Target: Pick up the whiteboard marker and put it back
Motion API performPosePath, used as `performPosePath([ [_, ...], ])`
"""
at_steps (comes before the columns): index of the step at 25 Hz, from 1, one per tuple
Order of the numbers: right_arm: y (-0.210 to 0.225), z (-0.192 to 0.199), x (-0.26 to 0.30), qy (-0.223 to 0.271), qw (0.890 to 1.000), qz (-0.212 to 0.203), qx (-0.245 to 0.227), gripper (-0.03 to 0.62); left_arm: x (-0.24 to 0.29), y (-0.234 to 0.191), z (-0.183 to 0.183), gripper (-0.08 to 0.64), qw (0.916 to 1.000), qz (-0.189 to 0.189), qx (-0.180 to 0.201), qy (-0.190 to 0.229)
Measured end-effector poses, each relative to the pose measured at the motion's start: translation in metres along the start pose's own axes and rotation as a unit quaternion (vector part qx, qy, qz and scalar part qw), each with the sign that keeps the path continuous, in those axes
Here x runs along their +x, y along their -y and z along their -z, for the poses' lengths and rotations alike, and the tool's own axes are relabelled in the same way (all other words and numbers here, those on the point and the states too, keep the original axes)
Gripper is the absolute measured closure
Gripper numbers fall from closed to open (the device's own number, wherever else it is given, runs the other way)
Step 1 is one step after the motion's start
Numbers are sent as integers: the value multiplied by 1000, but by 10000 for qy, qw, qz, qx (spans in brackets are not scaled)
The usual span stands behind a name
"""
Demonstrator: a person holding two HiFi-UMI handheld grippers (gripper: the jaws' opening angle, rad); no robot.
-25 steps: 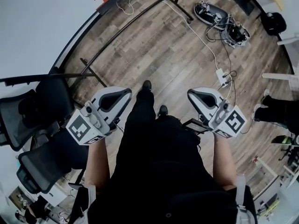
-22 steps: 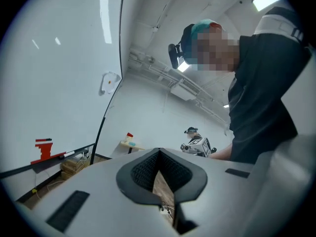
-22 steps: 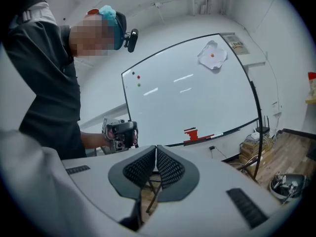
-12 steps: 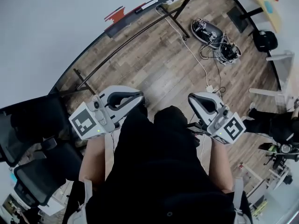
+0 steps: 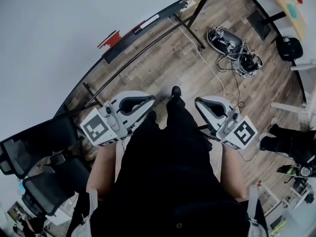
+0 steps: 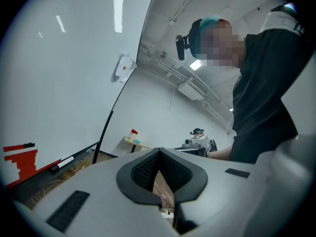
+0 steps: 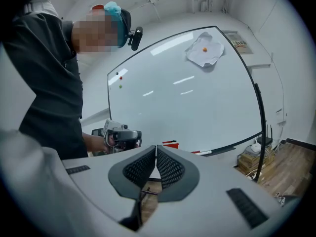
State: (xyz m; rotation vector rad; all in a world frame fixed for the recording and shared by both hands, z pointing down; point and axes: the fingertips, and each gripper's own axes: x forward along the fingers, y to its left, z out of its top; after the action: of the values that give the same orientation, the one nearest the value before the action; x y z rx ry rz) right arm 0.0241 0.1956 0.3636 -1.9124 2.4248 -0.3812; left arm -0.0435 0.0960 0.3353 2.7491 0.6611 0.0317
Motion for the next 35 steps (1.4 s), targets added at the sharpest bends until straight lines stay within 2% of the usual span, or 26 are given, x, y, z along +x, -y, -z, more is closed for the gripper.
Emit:
performPosePath([
  [7, 94, -31, -17, 178, 9970, -746, -64, 572, 106, -34, -21, 548, 9992, -347, 84, -191],
  [12, 136, -38, -6, 78, 9900, -1410, -56, 572, 139, -55, -34, 548, 9960, -857, 195, -165],
  [18, 159, -41, 21, 33, 9824, -1844, -292, 571, 132, -86, -24, 548, 9869, -1577, 74, -336],
  [26, 165, -63, 71, 16, 9709, -2353, -452, 569, 111, -134, -30, 548, 9770, -2098, 295, -241],
  [29, 168, -69, 90, -231, 9690, -2380, -621, 569, 98, -153, -32, 548, 9711, -2330, 427, -296],
  [35, 186, -66, 136, -847, 9633, -2310, -1073, 569, 80, -177, -27, 548, 9640, -2451, 899, -504],
])
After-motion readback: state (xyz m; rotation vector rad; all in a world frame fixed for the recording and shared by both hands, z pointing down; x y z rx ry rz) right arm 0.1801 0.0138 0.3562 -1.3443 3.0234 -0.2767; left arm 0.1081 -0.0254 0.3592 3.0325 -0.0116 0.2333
